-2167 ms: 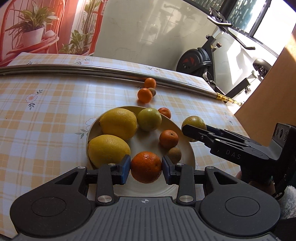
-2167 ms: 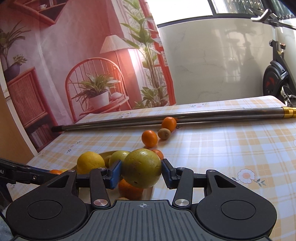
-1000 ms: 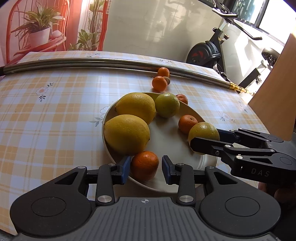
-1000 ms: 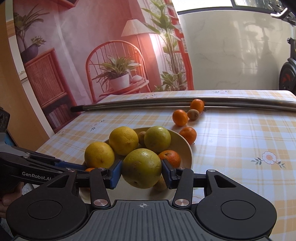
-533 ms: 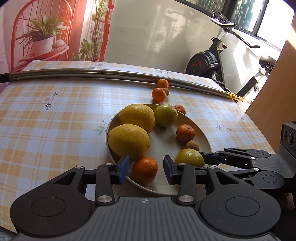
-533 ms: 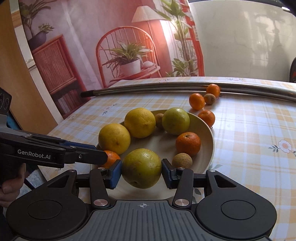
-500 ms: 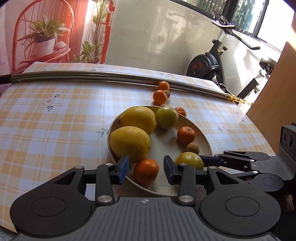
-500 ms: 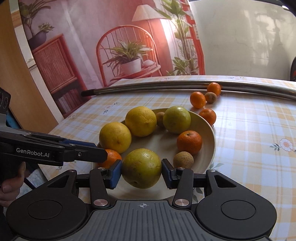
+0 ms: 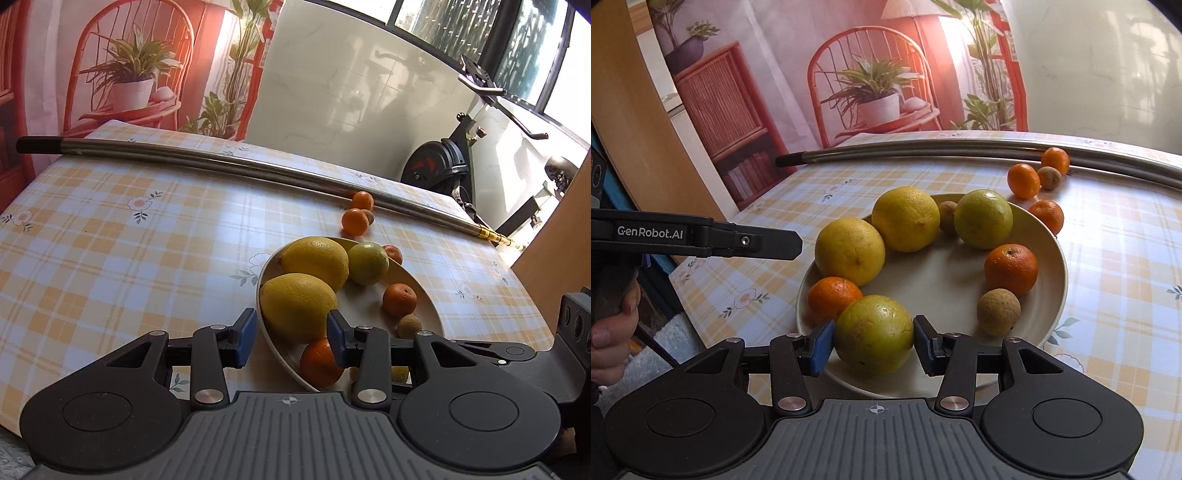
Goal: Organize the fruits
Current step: 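Lower the tangerine into the plate with the left gripper while the right gripper lowers the citrus, then open the left gripper on the tangerine while the right gripper opens on the citrus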
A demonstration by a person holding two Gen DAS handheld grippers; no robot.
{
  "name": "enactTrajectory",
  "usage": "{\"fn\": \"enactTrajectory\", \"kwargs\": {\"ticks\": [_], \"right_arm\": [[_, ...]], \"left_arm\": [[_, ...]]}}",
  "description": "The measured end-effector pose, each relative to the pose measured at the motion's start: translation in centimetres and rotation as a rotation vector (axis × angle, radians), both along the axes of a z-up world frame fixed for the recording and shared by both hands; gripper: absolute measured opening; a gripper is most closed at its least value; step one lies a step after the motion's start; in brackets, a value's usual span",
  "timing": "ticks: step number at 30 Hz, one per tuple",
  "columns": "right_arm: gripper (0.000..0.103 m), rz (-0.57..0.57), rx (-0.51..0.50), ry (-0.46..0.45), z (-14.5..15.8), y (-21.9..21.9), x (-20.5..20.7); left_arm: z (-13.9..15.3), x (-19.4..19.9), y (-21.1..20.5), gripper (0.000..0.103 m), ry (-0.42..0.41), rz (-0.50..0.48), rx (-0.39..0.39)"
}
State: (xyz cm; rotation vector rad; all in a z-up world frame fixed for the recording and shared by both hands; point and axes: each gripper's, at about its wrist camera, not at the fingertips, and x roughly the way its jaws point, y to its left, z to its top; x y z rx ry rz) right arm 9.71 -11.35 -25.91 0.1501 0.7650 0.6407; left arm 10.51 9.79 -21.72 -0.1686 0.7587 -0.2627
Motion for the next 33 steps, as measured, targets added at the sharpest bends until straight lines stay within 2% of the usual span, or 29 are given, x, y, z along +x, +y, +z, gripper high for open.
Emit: {"fn": "enactTrajectory", "kwargs": {"ticks": [13, 16, 21, 27, 33], "right_arm": [[0.044, 0.022, 0.002, 0.002, 0.1, 0.3, -0.1], [0.049, 0.016, 0.005, -0.008, 0.2, 0.1, -0.2], [0.050, 0.005, 0.012, -0.029, 0.5, -0.3, -0.2], [0.054, -0.049, 0.045, -0.086, 1.2, -1.6, -0.1], [0.054, -0.153, 0.071, -0.150, 2.2, -4.0, 1.0]], "left_arm": [[-0.2, -0.1, -0.1, 0.043, 0.007, 0.000, 0.007], [-0.2, -0.2, -0.1, 0.043, 0.006, -0.001, 0.007], [-0.2, -0.2, -0.2, 0.043, 0.001, -0.005, 0.007], [-0.1, -0.2, -0.3, 0.043, -0.009, -0.016, 0.012], [0.6, 0.5, 0.0, 0.043, -0.027, 0.001, 0.012]]}}
